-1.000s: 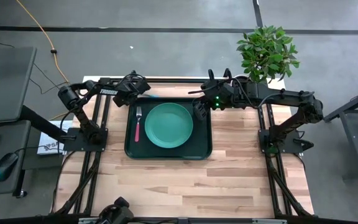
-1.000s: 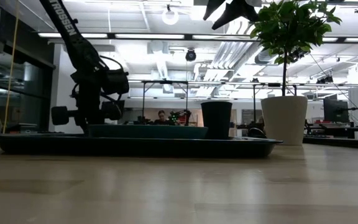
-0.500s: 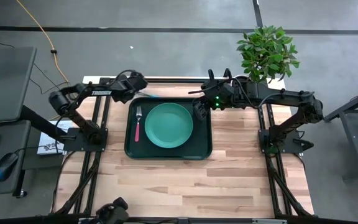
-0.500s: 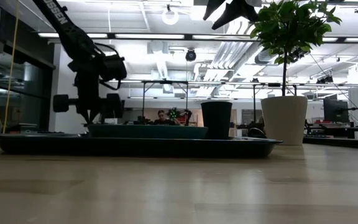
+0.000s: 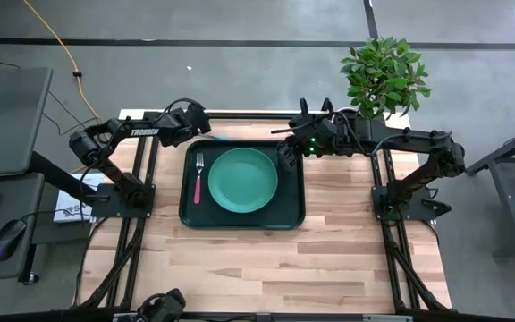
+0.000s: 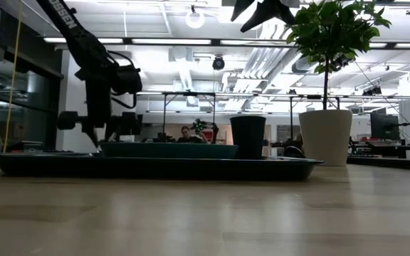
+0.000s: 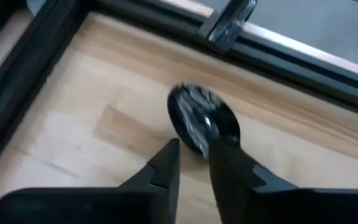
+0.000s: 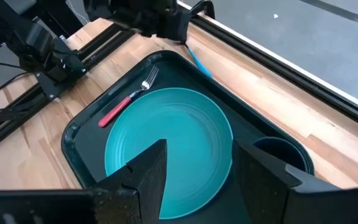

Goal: Pick and place plate/cup/fork/spoon on tray
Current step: Put the light blue spoon on the black serving tray to the right of the pink fork

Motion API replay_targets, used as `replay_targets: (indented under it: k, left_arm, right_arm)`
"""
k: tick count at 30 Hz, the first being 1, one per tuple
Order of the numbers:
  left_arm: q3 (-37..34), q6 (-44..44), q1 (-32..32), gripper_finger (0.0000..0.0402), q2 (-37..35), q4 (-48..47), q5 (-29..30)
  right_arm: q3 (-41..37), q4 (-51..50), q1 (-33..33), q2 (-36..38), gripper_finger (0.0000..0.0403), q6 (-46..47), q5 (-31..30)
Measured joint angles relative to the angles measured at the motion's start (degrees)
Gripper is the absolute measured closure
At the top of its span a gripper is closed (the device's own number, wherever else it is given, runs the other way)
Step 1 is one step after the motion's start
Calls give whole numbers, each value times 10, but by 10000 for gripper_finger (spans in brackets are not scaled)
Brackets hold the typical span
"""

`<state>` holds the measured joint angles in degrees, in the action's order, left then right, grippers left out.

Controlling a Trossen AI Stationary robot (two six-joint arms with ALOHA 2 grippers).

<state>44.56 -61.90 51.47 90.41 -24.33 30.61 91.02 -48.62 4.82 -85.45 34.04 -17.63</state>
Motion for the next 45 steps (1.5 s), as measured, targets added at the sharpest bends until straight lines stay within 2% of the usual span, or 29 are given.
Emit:
replay_targets:
  k: [6,9,14,24,30,37,45]
  left_arm:
    - [0,-36,-3,267,0,-6,0]
    - [0,-83,-3,237,0,-12,0]
    - [0,-128,11,207,17,-11,-10]
    - [1,-186,10,211,30,15,26]
    - [5,-231,4,211,48,29,75]
    - [36,-240,-27,212,112,27,87]
    - [101,-301,-43,228,175,-81,110]
  right_arm:
    - [0,0,0,0,230,-11,-1]
    - [0,0,0,0,230,-16,-1]
    - [0,0,0,0,230,-23,2]
    - [0,0,0,0,230,-2,-17]
    - [0,0,1,0,230,21,-29]
    - [0,0,1,0,230,17,-17]
    - [0,-1,1,0,230,-7,19]
